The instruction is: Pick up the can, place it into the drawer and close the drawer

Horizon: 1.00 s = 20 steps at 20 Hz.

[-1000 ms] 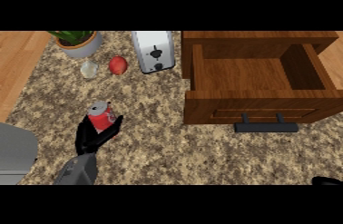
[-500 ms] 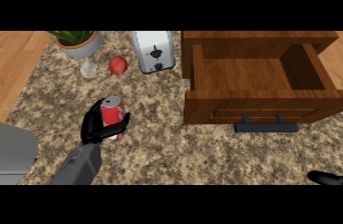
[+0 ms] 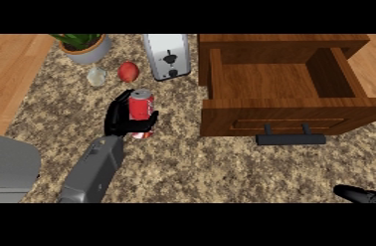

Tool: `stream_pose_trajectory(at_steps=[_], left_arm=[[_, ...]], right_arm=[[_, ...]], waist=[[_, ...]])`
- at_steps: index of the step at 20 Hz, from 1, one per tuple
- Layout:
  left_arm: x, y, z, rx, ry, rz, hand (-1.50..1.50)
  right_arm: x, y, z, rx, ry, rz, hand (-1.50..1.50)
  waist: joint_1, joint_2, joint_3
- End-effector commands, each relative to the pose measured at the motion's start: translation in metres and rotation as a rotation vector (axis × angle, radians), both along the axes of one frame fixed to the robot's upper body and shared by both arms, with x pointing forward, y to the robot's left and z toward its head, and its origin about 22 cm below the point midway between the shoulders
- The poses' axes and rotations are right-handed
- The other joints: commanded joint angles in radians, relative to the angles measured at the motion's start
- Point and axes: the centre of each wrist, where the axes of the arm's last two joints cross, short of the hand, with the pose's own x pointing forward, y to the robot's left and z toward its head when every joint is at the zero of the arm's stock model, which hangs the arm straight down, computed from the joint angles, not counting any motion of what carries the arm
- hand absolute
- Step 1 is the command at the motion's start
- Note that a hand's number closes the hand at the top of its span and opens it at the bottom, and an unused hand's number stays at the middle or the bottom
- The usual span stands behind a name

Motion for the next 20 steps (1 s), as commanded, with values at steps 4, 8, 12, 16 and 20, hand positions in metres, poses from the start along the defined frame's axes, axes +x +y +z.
stream_pose_trajectory(at_steps=[4,8,12,16,20], left_arm=[[0.018,-0.039,0.038,0.022,-0.017,-0.095,1.50],[0.046,-0.067,0.096,0.064,-0.074,-0.142,1.50],[0.061,-0.088,0.154,0.066,-0.076,-0.199,1.50],[0.058,-0.094,0.185,0.050,-0.077,-0.200,1.50],[0.064,-0.121,0.222,0.064,-0.123,-0.199,1.50]], right_arm=[[0.005,-0.004,0.003,0.003,0.014,-0.026,-1.50],[-0.012,0.002,-0.005,-0.017,-0.001,-0.047,-1.50],[-0.007,0.006,0.014,-0.015,-0.015,-0.035,-1.50],[-0.006,0.003,0.009,-0.011,0.001,-0.031,-1.50],[-0.008,0.005,0.016,-0.020,-0.013,-0.032,-1.50]], waist=[[0.017,-0.006,0.001],[0.018,-0.010,0.002],[0.021,-0.011,0.001],[0.016,-0.007,0.001],[0.001,-0.003,0.001]])
